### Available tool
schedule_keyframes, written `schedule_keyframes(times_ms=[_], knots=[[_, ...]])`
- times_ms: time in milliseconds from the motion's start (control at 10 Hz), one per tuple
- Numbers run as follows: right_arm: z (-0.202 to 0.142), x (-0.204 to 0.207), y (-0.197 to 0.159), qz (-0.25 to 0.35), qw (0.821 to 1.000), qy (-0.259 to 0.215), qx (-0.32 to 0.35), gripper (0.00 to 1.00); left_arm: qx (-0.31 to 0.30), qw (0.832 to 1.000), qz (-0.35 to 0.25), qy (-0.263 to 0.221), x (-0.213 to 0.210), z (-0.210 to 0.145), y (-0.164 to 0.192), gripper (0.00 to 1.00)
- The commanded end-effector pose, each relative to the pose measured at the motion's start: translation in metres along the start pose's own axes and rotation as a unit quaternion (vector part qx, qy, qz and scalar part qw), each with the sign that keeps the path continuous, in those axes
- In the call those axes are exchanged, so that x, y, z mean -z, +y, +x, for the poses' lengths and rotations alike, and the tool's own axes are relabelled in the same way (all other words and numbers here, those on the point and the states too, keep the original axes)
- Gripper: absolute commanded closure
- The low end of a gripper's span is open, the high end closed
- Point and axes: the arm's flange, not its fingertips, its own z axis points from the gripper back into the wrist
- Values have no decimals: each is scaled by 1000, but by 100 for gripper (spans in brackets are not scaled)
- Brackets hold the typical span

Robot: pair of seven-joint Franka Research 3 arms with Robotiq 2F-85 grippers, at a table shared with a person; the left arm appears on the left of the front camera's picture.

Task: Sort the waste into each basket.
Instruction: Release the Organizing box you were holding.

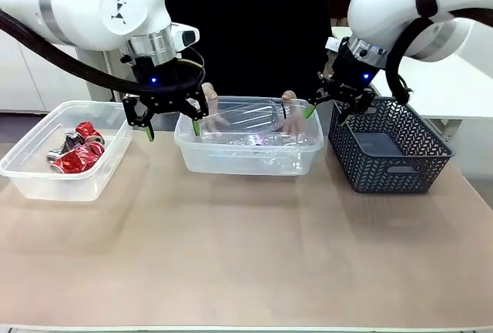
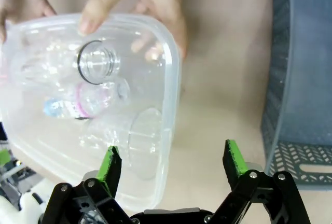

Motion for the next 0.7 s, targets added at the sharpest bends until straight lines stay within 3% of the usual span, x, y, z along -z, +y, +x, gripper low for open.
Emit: schedule_keyframes(times_ms=[0,500,600], knots=[[2,-2,1,-7,1000,11,-4,0,-11,1000,8,-9,-4,0,-5,0],[-1,1,1,-1,1000,10,-1,0,-4,1000,-1,-4,-3,0,-4,0],[-22,-32,-12,85,996,37,-12,0,23,1000,-15,16,-14,2,-13,0]])
